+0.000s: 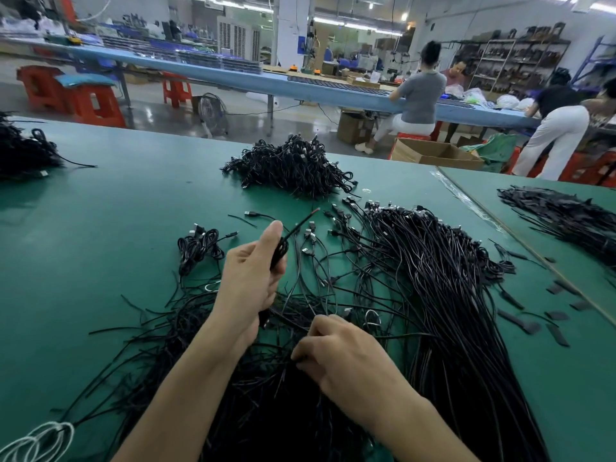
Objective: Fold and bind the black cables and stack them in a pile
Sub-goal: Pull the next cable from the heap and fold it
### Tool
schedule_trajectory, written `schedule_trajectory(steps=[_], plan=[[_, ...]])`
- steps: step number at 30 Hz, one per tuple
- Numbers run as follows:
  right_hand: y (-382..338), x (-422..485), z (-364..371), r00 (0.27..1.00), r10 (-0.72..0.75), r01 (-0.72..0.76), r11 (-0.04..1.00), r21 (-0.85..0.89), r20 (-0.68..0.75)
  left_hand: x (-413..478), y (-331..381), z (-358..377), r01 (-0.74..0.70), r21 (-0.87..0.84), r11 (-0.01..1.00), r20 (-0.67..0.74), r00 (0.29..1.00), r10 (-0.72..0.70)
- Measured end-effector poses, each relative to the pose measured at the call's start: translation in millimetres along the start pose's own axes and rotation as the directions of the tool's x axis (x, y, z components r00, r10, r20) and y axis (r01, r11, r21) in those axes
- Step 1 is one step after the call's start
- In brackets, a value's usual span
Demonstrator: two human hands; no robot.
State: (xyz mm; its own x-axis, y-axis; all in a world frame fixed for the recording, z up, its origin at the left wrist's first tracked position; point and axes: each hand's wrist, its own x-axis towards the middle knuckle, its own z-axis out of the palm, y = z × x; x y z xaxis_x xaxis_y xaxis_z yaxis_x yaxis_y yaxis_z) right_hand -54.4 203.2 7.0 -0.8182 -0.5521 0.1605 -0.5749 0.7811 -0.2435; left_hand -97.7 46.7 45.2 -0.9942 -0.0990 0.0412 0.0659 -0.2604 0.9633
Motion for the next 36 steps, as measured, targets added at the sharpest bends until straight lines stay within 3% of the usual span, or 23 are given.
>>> schedule_trajectory(steps=[3,5,8,10,12,14,17,20,25,29,34,36], plan=[[-2,-4,-4,0.984,-0.009,0.028,0.994,0.105,-0.177,1,-1,-1,-0.023,0.005,1.000,-0.047,0.999,0.023],[-1,-6,-10,0.933,0.092,-0.011,0.973,0.230,-0.347,1,0,0,-0.017,0.003,1.000,-0.054,0.998,0.017],[3,-5,-23,0.737,0.347,-0.040,0.879,0.476,-0.580,-4,3,7,0.011,0.036,0.999,-0.010,1.000,-0.011],[5,-1,-33,0.604,0.538,0.012,0.731,0.682,-0.588,-11,4,13,0.024,0.084,0.996,0.055,0.998,-0.029],[4,4,-40,0.529,0.655,0.117,0.574,0.811,-0.540,-19,4,21,0.034,0.104,0.994,0.147,0.988,-0.049],[-3,8,-45,0.548,0.672,0.223,0.457,0.861,-0.498,-28,4,30,0.007,0.130,0.992,0.254,0.966,-0.040],[-13,9,-49,0.660,0.587,0.299,0.367,0.881,-0.469,-37,5,38,-0.049,0.058,0.997,0.339,0.940,0.027],[-15,5,-52,0.715,0.541,0.214,0.434,0.875,-0.443,-35,8,36,-0.052,-0.067,0.996,0.330,0.941,0.071],[-15,2,-59,0.773,0.492,0.104,0.524,0.845,-0.400,-33,3,35,-0.180,-0.092,0.979,0.242,0.950,0.198],[-12,-2,-66,0.827,0.379,0.002,0.736,0.677,-0.414,-31,2,35,-0.171,-0.080,0.982,0.183,0.966,0.184],[-12,-5,-59,0.751,0.323,-0.087,0.913,0.400,-0.576,-32,-2,35,-0.155,-0.067,0.986,0.171,0.971,0.165],[-13,-6,-57,0.774,0.227,-0.078,0.961,0.267,-0.591,-30,-4,35,-0.140,-0.090,0.986,0.162,0.975,0.154]])
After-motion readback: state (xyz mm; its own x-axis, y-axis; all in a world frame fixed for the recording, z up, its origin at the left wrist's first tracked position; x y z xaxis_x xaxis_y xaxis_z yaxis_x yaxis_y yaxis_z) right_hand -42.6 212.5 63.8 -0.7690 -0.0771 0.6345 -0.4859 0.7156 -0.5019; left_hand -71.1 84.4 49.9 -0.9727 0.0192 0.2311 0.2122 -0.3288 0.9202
